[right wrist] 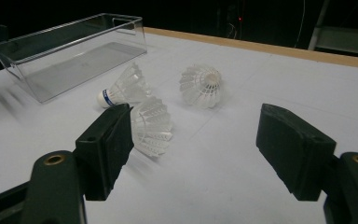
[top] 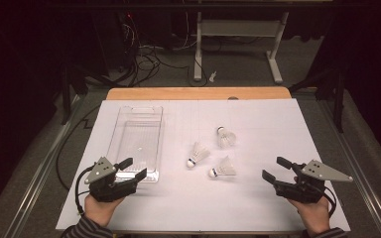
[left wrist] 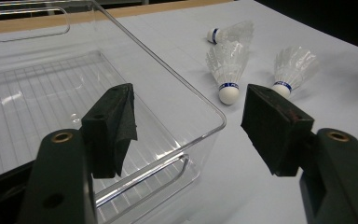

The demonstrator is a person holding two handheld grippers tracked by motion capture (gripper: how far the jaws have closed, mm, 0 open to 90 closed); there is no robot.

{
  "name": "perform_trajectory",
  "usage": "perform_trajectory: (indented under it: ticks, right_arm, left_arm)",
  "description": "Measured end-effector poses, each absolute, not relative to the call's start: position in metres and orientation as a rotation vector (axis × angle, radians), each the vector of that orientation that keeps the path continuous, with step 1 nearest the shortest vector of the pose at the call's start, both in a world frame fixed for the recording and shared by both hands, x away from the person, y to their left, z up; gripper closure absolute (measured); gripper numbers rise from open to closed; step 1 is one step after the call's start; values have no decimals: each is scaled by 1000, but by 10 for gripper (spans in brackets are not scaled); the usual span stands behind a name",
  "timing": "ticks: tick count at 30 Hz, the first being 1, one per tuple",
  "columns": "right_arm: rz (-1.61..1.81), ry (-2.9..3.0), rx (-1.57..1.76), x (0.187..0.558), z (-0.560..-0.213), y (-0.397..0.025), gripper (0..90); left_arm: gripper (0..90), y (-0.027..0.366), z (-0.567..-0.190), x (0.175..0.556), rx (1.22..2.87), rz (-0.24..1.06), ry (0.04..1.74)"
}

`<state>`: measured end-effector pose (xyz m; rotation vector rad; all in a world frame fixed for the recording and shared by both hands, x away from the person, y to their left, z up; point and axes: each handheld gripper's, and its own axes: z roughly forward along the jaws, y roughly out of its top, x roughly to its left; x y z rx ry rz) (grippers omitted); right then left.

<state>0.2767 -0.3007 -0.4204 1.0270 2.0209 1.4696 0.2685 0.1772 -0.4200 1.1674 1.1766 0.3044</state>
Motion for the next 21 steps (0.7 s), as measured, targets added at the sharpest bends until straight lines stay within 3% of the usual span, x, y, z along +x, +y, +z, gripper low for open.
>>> perform_trajectory:
  ticks: [21]
  right_arm:
    - [1472, 2051, 1006, 276, -421, -298, 273]
  left_arm:
    - [355, 176, -420, 267, 1176, 318, 1174]
